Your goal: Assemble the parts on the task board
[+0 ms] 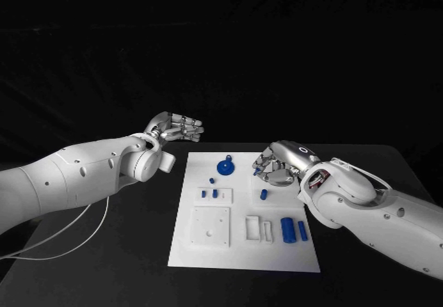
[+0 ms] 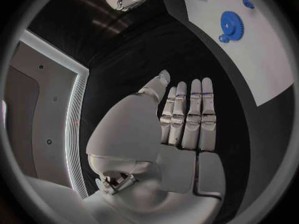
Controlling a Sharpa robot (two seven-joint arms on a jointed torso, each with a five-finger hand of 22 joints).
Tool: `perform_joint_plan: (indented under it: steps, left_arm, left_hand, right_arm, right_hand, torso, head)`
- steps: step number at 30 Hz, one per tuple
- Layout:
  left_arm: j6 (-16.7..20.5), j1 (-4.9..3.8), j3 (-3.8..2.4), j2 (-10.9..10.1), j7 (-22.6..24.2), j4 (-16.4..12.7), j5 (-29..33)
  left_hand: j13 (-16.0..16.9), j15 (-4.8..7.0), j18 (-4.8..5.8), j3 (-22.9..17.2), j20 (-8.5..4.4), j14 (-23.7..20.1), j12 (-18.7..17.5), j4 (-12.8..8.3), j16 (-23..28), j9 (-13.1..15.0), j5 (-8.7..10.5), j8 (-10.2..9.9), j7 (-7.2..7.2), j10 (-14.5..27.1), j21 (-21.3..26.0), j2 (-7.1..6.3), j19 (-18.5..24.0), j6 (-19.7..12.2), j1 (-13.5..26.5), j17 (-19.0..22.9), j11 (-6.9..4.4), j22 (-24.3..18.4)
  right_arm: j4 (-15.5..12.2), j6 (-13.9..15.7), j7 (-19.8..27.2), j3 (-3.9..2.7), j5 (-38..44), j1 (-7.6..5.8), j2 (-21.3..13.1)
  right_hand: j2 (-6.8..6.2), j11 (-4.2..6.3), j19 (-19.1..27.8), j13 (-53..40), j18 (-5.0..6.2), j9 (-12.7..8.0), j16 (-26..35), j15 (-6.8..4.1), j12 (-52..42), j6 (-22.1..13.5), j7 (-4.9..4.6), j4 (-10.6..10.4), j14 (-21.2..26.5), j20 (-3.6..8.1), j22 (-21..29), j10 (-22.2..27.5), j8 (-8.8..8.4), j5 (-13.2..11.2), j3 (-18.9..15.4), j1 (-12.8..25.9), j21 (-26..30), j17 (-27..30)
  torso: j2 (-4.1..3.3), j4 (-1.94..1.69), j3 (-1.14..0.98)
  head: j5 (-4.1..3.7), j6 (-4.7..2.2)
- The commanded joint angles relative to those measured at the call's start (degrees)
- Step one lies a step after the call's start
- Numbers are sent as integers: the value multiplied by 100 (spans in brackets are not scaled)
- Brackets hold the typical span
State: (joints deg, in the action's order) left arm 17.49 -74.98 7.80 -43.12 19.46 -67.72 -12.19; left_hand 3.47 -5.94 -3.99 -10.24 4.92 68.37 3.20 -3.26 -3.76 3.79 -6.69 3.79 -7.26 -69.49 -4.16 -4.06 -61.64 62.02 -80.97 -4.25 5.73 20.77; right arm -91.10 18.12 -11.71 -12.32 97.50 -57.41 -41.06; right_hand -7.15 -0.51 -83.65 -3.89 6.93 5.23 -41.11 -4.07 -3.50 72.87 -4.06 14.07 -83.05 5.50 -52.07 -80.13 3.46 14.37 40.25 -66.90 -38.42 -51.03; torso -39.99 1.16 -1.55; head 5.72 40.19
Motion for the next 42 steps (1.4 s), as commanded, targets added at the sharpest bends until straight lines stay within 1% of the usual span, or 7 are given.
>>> perform_joint_plan:
  steps: [1, 6, 12, 18, 21, 31, 42]
  left_arm:
    - [146, -8, -4, 38, 102, -12, 87]
    - [229, -7, -4, 91, 104, -5, 105]
    - [309, -7, -3, 153, 107, -19, 140]
    - [323, -7, -3, 192, 114, -48, 177]
    - [327, -7, -3, 210, 117, -51, 190]
    - [314, -7, -3, 246, 119, -57, 212]
    - [292, -7, -3, 267, 115, -61, 215]
  left_hand:
    - [-8, 13, 0, 6, -21, -23, 13, -31, 25, -7, -21, -19, -2, 25, -34, 39, 32, 5, 4, 7, 0, -3]
    - [-8, 13, 2, 6, -21, -24, 14, -27, 25, -7, -18, -19, -2, 23, -34, 38, 33, 4, 9, 7, -1, -4]
    - [-8, 13, 2, 6, -21, -24, 14, -27, 25, -7, -18, -19, -2, 23, -34, 38, 33, 4, 9, 7, -1, -4]
    - [-8, 12, 3, 5, -20, -25, 14, -18, 25, -7, -19, -19, -3, 25, -34, 38, 33, 4, 13, 8, 1, -6]
    - [-8, 12, 3, 5, -20, -25, 14, -18, 25, -7, -19, -19, -3, 25, -34, 38, 33, 4, 13, 8, 1, -6]
    - [-8, 13, 4, -3, -20, -26, 13, -5, 25, -7, -20, -19, 0, 22, -34, 44, 33, 8, 13, 8, -2, -10]
    - [-8, 13, 4, -3, -20, -26, 13, -5, 25, -7, -20, -19, 0, 22, -34, 44, 33, 8, 13, 8, -2, -10]
  right_arm:
    - [-119, -27, 60, 36, 190, 32, 79]
    - [-198, -64, 42, 184, 416, 90, 243]
    - [-170, -117, 31, 410, 658, 171, 473]
    - [-92, -136, 25, 569, 837, 257, 656]
    - [-35, -134, 3, 649, 948, 293, 739]
    - [92, -120, -62, 783, 1141, 361, 890]
    - [130, -142, -84, 822, 1208, 402, 944]
  right_hand:
    - [48, -6, -72, -4, 111, 9, 26, -17, -3, 21, 1, -7, -15, 3, -23, -45, 25, -25, -19, -17, 48, -5]
    - [48, -7, -79, -4, 111, 9, 26, -18, -2, 22, 1, -1, -16, 4, -44, -45, 25, -28, -16, -19, 65, -5]
    - [48, -7, -79, -4, 111, 9, 26, -18, -2, 22, 1, -1, -16, 4, -44, -45, 25, -28, -16, -19, 65, -5]
    - [51, -8, -93, -3, 109, 9, 28, -18, -2, 21, 0, 11, -16, 3, -71, -43, 25, -35, -10, -15, 115, -2]
    - [51, -8, -93, -3, 109, 9, 28, -18, -2, 21, 0, 11, -16, 3, -71, -43, 25, -35, -10, -15, 115, -2]
    - [52, -8, -104, -3, 107, 10, 31, -17, -2, 25, 1, 21, -19, 4, -96, -43, 26, -42, -6, -14, 126, 2]
    - [52, -7, -118, -3, 103, 9, 27, -18, -2, 25, 1, 31, -21, 4, -131, -48, 25, -50, 4, -10, 150, 4]
  torso:
    - [-7, 4, 12]
    - [-13, -3, 4]
    - [-18, -4, 1]
    - [-22, -3, 4]
    - [-17, -1, 4]
    - [-19, -2, 8]
    - [-15, 4, 4]
  head:
    - [118, 24]
    - [211, 26]
    - [305, 81]
    - [390, 126]
    - [452, 194]
    - [540, 251]
    - [599, 304]
